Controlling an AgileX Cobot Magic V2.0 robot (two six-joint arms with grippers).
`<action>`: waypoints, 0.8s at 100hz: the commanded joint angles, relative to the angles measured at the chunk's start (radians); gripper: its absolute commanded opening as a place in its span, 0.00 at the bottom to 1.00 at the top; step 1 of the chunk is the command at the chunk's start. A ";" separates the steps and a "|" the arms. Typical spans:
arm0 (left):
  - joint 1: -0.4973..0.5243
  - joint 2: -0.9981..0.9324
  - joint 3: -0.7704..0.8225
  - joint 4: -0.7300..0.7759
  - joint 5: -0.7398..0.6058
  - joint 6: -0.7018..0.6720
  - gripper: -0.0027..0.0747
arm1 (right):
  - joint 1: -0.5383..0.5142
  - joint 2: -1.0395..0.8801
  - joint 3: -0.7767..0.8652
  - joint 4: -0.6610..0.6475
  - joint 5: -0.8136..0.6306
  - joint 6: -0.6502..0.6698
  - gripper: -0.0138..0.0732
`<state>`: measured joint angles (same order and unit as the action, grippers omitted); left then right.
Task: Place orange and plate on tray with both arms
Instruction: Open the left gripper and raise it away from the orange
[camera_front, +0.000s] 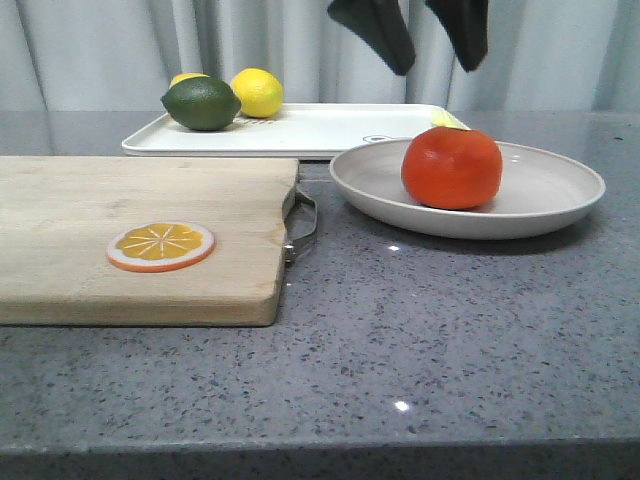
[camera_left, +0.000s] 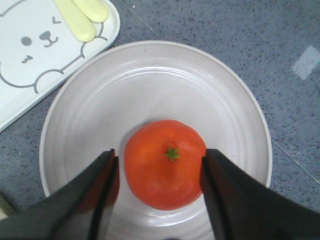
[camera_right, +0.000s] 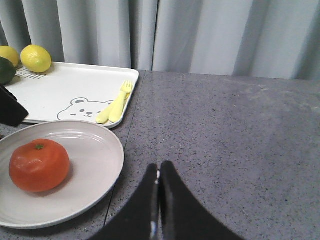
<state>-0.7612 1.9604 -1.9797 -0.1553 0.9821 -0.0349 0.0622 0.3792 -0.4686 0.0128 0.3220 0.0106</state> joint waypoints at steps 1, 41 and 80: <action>0.014 -0.113 -0.021 -0.005 -0.037 -0.001 0.30 | 0.001 0.015 -0.034 -0.001 -0.096 -0.011 0.09; 0.137 -0.474 0.331 0.001 -0.233 -0.001 0.01 | 0.001 0.015 -0.034 -0.001 -0.035 -0.011 0.09; 0.141 -0.923 0.936 0.061 -0.552 -0.001 0.01 | 0.001 0.015 -0.034 -0.001 0.023 -0.011 0.09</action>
<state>-0.6218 1.1432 -1.1336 -0.0939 0.5613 -0.0349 0.0622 0.3792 -0.4686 0.0128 0.4029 0.0106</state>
